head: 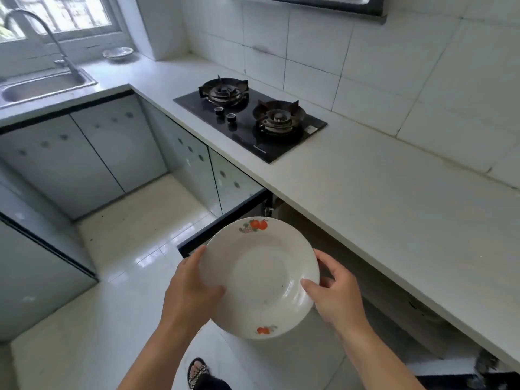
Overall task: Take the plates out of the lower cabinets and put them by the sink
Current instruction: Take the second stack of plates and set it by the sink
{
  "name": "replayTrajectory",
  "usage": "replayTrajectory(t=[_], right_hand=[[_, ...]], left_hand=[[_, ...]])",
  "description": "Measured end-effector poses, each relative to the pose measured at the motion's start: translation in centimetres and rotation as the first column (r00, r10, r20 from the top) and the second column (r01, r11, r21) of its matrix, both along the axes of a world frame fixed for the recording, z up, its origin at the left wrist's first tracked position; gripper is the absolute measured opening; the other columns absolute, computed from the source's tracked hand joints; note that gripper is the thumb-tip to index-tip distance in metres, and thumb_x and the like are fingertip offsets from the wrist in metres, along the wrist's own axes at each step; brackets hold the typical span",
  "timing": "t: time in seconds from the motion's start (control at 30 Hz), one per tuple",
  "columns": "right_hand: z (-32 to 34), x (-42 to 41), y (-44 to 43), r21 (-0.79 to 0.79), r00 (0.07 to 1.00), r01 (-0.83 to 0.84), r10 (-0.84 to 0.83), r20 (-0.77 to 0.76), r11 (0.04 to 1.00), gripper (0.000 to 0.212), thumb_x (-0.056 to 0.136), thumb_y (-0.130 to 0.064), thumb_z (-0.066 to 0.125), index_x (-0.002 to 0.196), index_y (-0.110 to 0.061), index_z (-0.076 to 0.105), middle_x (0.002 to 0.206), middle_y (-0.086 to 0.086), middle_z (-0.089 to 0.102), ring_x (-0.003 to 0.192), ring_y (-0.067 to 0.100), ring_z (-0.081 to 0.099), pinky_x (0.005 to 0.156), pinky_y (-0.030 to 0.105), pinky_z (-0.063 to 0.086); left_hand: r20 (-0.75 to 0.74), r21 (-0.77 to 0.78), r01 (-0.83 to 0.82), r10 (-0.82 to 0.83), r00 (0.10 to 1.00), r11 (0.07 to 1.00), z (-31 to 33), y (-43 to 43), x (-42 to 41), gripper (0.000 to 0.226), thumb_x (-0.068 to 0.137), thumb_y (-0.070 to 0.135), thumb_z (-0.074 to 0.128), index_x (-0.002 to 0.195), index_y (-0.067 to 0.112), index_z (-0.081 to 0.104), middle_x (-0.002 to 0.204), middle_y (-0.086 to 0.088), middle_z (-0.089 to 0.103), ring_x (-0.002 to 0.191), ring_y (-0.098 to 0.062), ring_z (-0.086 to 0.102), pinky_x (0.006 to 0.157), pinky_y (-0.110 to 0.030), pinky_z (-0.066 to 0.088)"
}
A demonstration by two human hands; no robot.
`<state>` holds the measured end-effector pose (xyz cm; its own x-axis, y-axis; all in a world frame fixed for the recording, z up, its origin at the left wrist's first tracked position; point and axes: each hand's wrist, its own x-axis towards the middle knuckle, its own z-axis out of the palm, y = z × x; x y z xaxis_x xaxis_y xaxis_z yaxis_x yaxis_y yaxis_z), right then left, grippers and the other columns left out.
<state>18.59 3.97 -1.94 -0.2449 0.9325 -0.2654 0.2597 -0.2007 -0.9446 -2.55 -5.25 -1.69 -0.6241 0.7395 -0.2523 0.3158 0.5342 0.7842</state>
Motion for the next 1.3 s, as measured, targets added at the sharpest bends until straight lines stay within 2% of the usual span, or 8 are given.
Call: replayTrajectory(t=[0.2,0.3,0.47,0.57,0.73,0.93,1.17,1.3], right_hand=[[0.1,-9.7,-0.4,0.000,0.989,-0.148,0.148,-0.009,0.989,0.058,0.074,0.000,0.070,0.122,-0.029,0.056,0.115,-0.008,0.062,0.103,0.011,0.060,0.076,0.023,0.056],[0.1,-16.1,-1.4,0.001,0.977,-0.213,0.213,-0.006,0.977,0.058,0.074,-0.001,0.070,0.124,-0.029,0.055,0.115,-0.008,0.062,0.106,0.014,0.059,0.077,0.026,0.056],[1.0,-27.4,-4.0,0.004,0.931,-0.364,0.364,-0.022,0.931,0.051,0.075,0.001,0.069,0.105,-0.037,0.057,0.105,-0.006,0.065,0.093,0.018,0.065,0.071,0.029,0.058],[1.8,-33.4,-5.8,0.018,0.897,-0.439,0.439,-0.054,0.898,0.055,0.075,0.003,0.068,0.092,-0.047,0.053,0.101,-0.012,0.064,0.081,0.020,0.068,0.068,0.033,0.059],[1.8,-41.4,-8.5,0.002,0.852,-0.519,0.517,-0.081,0.855,0.052,0.075,0.004,0.066,0.106,-0.036,0.060,0.107,-0.015,0.064,0.074,0.012,0.069,0.067,0.027,0.057],[1.9,-48.3,-9.6,0.010,0.795,-0.603,0.602,-0.076,0.798,0.053,0.075,0.007,0.063,0.099,-0.040,0.060,0.104,-0.016,0.064,0.074,0.018,0.068,0.067,0.030,0.056],[1.3,-56.5,-7.0,-0.032,0.802,-0.596,0.593,-0.075,0.802,0.051,0.075,0.006,0.061,0.113,-0.028,0.062,0.105,-0.019,0.064,0.070,0.012,0.067,0.059,0.019,0.051],[1.0,-62.6,-3.6,-0.028,0.815,-0.579,0.577,-0.063,0.815,0.051,0.076,0.006,0.060,0.110,-0.032,0.061,0.091,-0.026,0.065,0.070,0.017,0.065,0.056,0.017,0.052]], left_hand=[[0.082,0.077,-0.154,0.148,0.986,0.985,-0.1,-3.8,-7.9,0.081,0.052,0.018,0.063,0.130,0.035,0.045,0.124,0.006,0.051,0.106,-0.026,0.058,0.083,-0.046,0.053],[0.060,0.092,-0.241,0.236,0.970,0.966,-0.1,-6.0,-13.3,0.082,0.058,0.008,0.068,0.133,0.030,0.044,0.126,0.005,0.049,0.108,-0.025,0.056,0.088,-0.046,0.051],[-0.048,0.113,-0.343,0.350,0.935,0.932,0.5,-10.4,-22.5,0.078,0.062,-0.001,0.071,0.132,0.022,0.046,0.123,0.006,0.050,0.109,-0.012,0.048,0.090,-0.027,0.040],[-0.097,0.117,-0.419,0.430,0.897,0.900,1.4,-13.4,-27.1,0.078,0.063,-0.001,0.071,0.134,0.019,0.045,0.127,0.003,0.052,0.114,-0.014,0.049,0.091,-0.023,0.037],[-0.157,0.147,-0.503,0.522,0.838,0.852,2.8,-17.6,-33.0,0.076,0.065,-0.001,0.067,0.134,0.021,0.045,0.125,0.007,0.051,0.107,-0.009,0.049,0.088,-0.021,0.038],[-0.107,0.127,-0.587,0.600,0.793,0.799,2.5,-19.8,-37.9,0.075,0.065,0.002,0.065,0.133,0.024,0.044,0.123,0.006,0.050,0.103,-0.012,0.052,0.083,-0.024,0.042],[-0.085,0.103,-0.611,0.619,0.781,0.785,2.3,-17.1,-45.1,0.074,0.071,0.002,0.063,0.138,0.022,0.038,0.130,0.005,0.043,0.096,-0.006,0.044,0.083,-0.020,0.035],[-0.091,0.108,-0.603,0.612,0.786,0.790,1.9,-13.6,-51.3,0.076,0.071,0.003,0.064,0.139,0.021,0.037,0.131,0.004,0.043,0.101,-0.006,0.043,0.087,-0.021,0.036]])
